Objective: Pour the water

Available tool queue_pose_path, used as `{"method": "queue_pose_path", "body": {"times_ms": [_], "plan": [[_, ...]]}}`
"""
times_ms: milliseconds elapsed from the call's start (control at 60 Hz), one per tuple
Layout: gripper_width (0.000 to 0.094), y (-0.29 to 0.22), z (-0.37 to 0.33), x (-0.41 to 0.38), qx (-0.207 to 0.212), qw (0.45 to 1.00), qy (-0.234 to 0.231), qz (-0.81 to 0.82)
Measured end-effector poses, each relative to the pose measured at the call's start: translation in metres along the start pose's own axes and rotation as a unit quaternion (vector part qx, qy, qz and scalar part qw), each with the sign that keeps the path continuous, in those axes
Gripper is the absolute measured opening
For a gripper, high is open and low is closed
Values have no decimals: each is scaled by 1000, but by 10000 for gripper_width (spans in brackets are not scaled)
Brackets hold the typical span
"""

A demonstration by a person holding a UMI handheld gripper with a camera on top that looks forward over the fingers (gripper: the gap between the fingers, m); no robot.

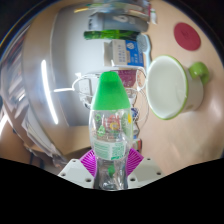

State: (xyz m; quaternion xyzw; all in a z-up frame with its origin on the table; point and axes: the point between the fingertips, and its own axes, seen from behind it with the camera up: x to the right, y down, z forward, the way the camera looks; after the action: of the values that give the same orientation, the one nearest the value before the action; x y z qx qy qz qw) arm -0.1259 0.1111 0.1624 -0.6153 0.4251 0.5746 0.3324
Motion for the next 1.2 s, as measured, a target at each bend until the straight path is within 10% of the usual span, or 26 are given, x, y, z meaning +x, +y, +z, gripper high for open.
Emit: {"method": "queue_pose_path", "body": {"times_ms": [317,600,867,1200], "plan": [[325,-18,-8,-43,11,945,-120,304],[327,-34,-10,-51,25,925,-134,354],[326,-16,-22,-91,-7,989,-73,-126],[331,-225,-95,-148,250,725,90,-635]]}}
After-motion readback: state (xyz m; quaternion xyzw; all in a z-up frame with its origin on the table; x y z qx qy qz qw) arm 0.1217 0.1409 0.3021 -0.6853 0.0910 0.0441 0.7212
